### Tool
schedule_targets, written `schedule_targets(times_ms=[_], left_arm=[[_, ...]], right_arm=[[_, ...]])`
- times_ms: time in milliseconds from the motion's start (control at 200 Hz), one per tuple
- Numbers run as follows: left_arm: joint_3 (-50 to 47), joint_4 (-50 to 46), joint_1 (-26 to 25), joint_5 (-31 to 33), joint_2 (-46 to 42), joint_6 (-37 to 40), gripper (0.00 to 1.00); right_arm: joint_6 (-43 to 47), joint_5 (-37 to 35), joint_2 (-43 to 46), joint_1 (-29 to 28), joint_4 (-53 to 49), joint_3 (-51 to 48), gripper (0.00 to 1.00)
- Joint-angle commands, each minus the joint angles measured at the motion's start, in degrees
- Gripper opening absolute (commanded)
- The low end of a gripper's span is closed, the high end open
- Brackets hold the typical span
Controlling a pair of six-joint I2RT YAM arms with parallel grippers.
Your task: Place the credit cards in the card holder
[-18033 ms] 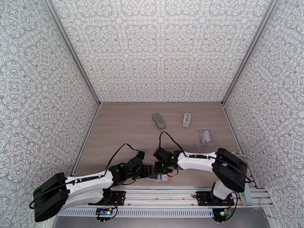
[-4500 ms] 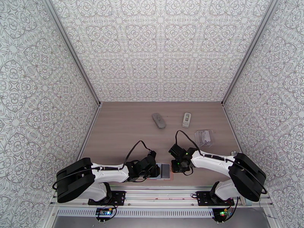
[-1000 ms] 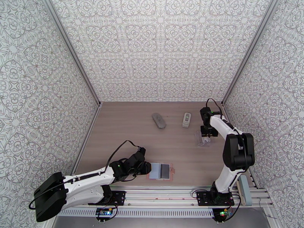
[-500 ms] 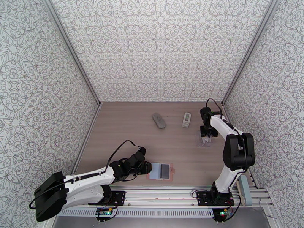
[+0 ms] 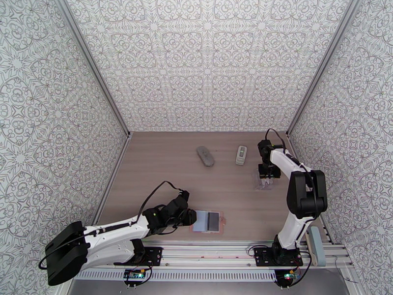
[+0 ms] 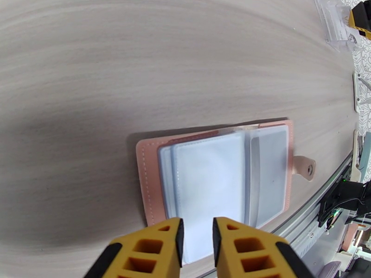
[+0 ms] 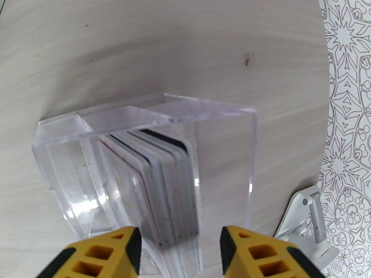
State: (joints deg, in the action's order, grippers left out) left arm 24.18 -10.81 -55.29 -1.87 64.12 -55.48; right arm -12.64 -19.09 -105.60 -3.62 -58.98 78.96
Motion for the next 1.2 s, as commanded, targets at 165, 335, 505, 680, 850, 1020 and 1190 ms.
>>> schedule_targets(times_ms=[165, 335, 505, 680, 850, 1020, 1190], left_arm=[[-0.14, 1.32, -0.64, -0.74, 0.91, -0.48, 0.27], [-0.18, 1.44, -0.81, -0.52, 0.97, -0.56, 0.27], [-0.01, 1.67, -1.01, -0.59, 1.64, -0.45, 0.27], [0.03, 1.76, -1.1, -0.59, 1.82, -0.59, 0.27], [0.07, 1.54, -1.05, -0.57, 1.85, -0.49, 0.27], [0.16, 1.5, -1.05, -0.66, 1.91, -0.33, 0.27], [0.34, 1.49, -1.06, -0.68, 2.23, -0.26, 0.27]], right_arm=[[-1.41, -4.14, 0.32, 0.28, -0.52, 1.68, 0.45], [-1.33, -4.9, 2.05, 0.28, -0.78, 1.79, 0.43], [-1.4, -4.97, 1.84, 0.28, -1.22, 2.03, 0.38], [-1.39, -5.56, 2.15, 0.28, -1.31, 2.07, 0.34], [-1.42, -5.57, 2.48, 0.28, -1.57, 2.42, 0.28], [-1.4, -6.04, 2.66, 0.27, -1.82, 2.34, 0.25], [-1.42, -6.04, 2.77, 0.27, -1.92, 2.43, 0.19]])
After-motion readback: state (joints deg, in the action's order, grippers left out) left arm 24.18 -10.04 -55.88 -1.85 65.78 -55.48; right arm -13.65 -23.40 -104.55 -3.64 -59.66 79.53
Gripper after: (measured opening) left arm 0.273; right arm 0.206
